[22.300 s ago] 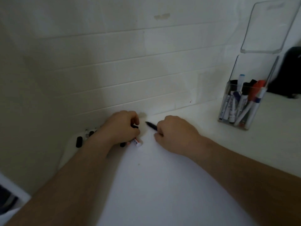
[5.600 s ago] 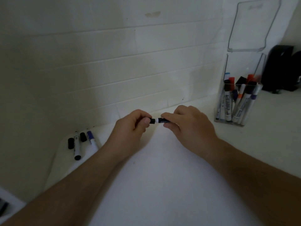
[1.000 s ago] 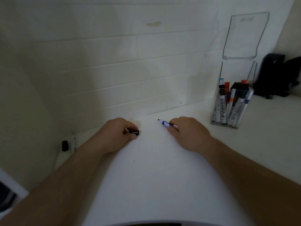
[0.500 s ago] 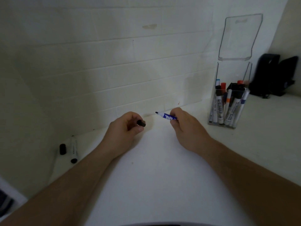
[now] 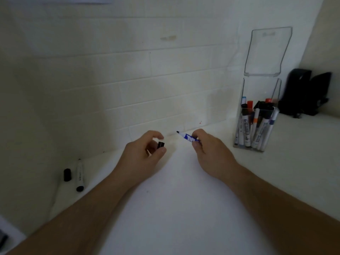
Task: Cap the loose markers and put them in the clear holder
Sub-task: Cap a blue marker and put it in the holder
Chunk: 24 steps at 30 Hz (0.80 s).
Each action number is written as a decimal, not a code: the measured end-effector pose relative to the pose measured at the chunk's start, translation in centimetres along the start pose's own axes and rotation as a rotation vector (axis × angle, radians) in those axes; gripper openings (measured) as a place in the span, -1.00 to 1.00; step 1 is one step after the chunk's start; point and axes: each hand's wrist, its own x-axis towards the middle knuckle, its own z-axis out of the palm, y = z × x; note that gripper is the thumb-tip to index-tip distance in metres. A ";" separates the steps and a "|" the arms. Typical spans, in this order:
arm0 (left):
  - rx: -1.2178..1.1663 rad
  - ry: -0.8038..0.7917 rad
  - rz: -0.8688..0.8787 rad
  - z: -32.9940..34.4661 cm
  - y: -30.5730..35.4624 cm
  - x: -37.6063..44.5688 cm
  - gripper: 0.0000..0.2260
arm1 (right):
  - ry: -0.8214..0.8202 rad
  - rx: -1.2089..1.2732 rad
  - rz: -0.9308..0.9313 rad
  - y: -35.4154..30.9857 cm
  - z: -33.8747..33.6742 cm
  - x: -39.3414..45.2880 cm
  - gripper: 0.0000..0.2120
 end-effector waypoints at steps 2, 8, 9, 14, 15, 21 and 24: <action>-0.005 0.001 -0.018 0.3 0.3 -0.1 -0.88 | -0.009 -0.024 0.018 0.0 0.0 0.0 -0.91; -0.159 -0.021 -0.105 0.8 -0.1 0.1 -0.81 | -0.036 -0.052 0.013 -0.1 0.0 -0.1 -0.89; -0.204 -0.026 -0.116 0.8 -0.3 0.2 -0.79 | -0.038 -0.048 0.001 -0.1 0.0 -0.1 -0.89; -0.342 -0.049 -0.194 0.4 -1.4 0.7 -0.65 | -0.053 0.007 -0.079 -0.4 -0.1 -0.3 -0.83; -0.386 -0.043 -0.216 0.3 -1.5 0.8 -0.66 | -0.052 0.026 -0.092 -0.5 -0.2 -0.3 -0.80; -0.498 -0.059 -0.193 0.3 -1.5 0.8 -0.73 | -0.028 -0.036 -0.209 -1.2 -0.3 -0.4 -0.80; -0.424 -0.057 -0.149 0.4 -1.8 0.8 -0.76 | -0.024 -0.121 -0.205 -1.1 -0.1 -0.4 -0.76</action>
